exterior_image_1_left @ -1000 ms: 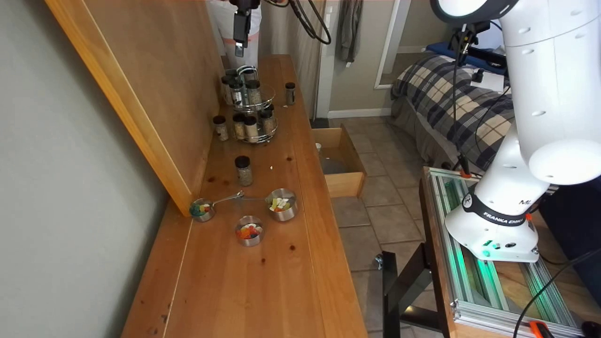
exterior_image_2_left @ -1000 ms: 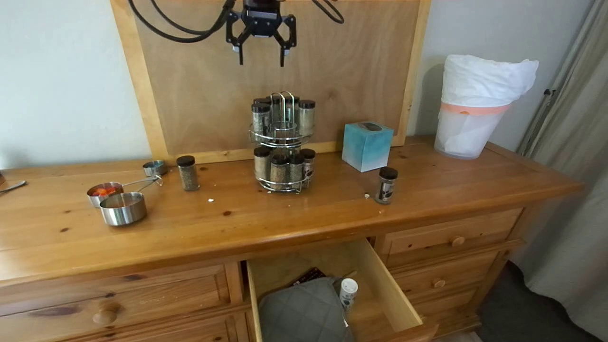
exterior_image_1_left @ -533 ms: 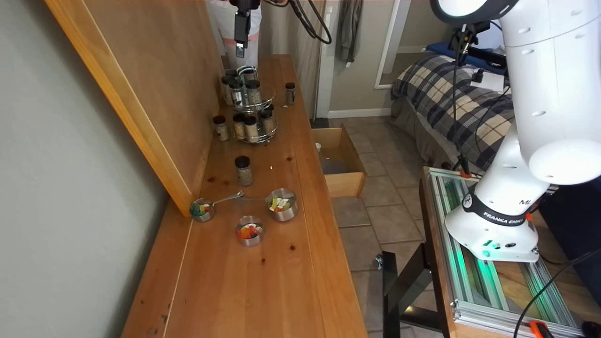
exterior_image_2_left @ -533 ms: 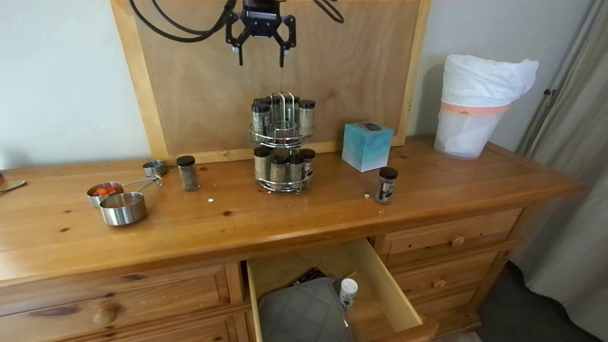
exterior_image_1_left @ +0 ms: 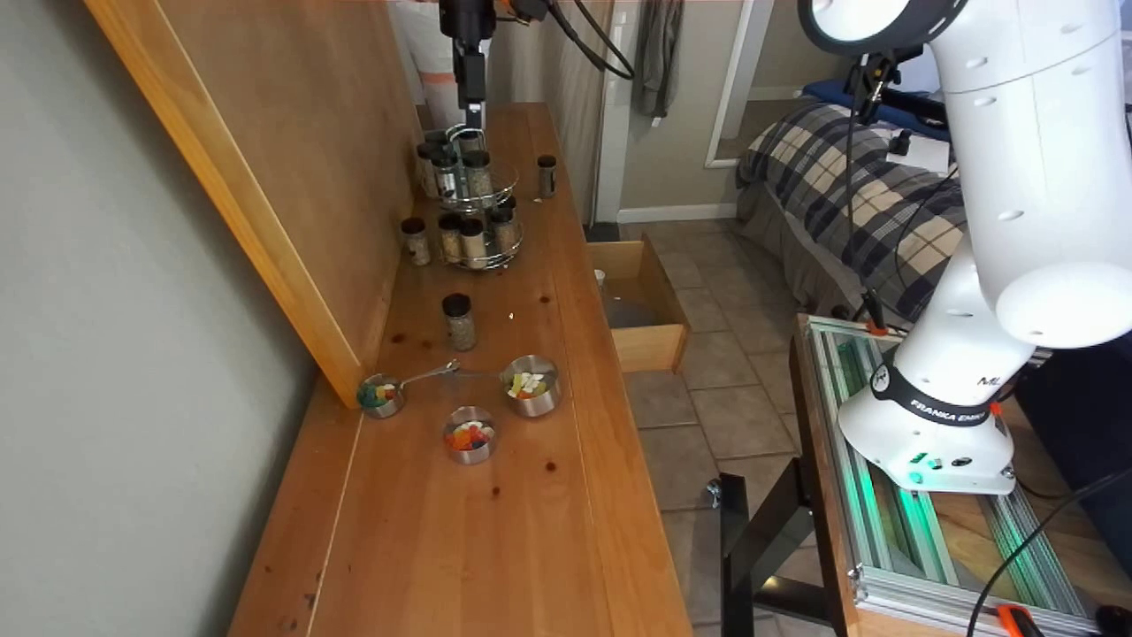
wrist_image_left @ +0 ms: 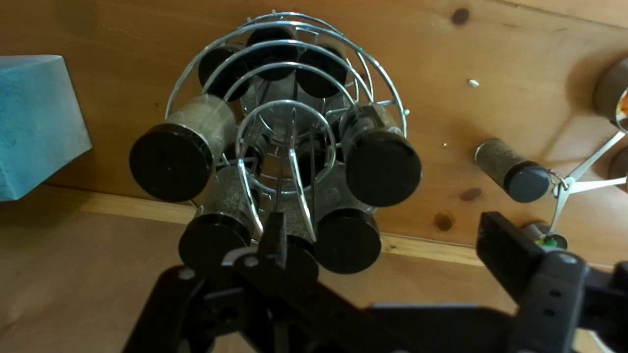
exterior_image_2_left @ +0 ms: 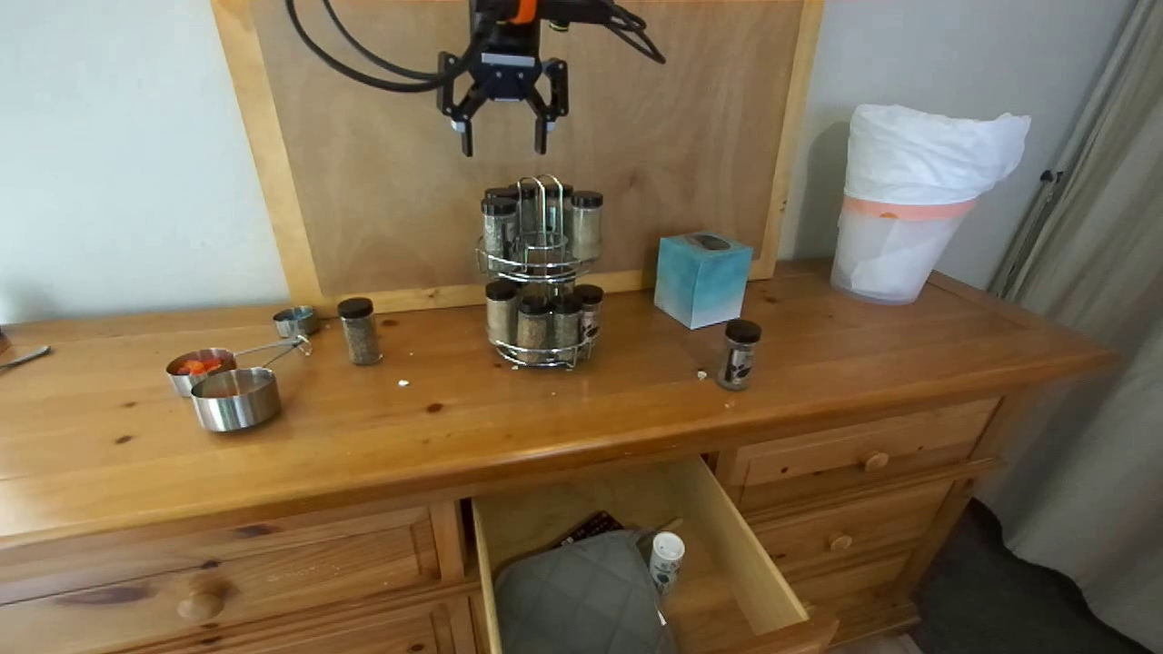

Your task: Turn the spice rack to the right, twice

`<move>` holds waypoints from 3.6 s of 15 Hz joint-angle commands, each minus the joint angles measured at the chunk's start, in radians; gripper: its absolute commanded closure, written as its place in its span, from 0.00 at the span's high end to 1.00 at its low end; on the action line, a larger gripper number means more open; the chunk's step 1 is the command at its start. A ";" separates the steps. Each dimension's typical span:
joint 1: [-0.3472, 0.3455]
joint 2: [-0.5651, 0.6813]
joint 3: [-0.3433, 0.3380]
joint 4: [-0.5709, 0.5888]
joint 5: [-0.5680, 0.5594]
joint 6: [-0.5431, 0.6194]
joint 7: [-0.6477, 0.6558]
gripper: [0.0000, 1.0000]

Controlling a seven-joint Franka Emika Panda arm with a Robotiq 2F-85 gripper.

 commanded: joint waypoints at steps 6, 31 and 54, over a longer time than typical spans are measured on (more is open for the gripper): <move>0.000 0.028 -0.006 0.009 -0.038 -0.010 -0.113 0.73; 0.005 0.045 -0.043 0.001 -0.058 0.000 -0.094 0.44; 0.012 0.060 -0.049 0.032 -0.013 -0.109 0.404 0.03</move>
